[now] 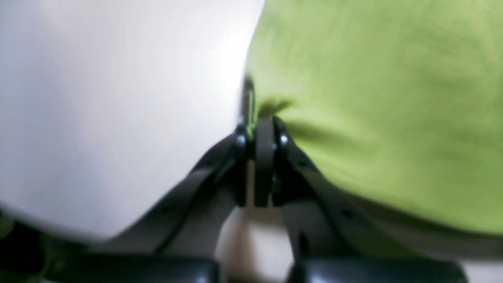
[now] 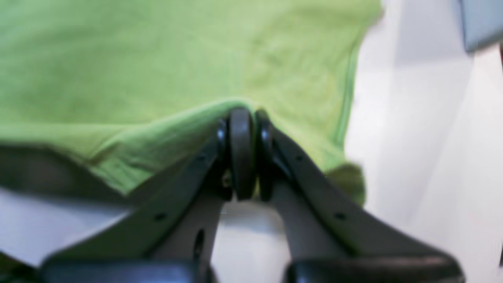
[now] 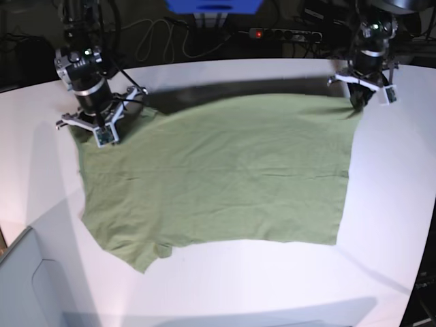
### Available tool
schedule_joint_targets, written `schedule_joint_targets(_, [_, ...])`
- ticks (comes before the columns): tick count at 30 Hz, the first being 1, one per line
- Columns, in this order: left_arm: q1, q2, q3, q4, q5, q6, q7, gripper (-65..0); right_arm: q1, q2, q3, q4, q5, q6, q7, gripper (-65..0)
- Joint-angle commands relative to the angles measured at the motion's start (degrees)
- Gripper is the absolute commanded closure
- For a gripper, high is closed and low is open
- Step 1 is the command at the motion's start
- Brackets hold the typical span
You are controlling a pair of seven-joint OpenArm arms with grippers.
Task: Fold the T-shirt properly
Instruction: 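Lift the gripped side edge with both grippers and pull it taut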
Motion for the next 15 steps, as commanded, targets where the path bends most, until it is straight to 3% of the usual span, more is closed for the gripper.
schedule_joint_targets(1, [0.43, -0.42, -0.25, 1.04, -0.20, 0.08, -1.06, 0.0, 0.48, 0.36, -0.19, 0.19, 0.15, -0.50, 0.79, -0.2])
schedule_joint_targets(15, [-7.83, -0.86, -0.42, -6.61, -0.20, 0.08, -1.06, 0.0, 8.13, 0.62, -0.98, -7.45, 0.15, -0.50, 0.87, -0.2])
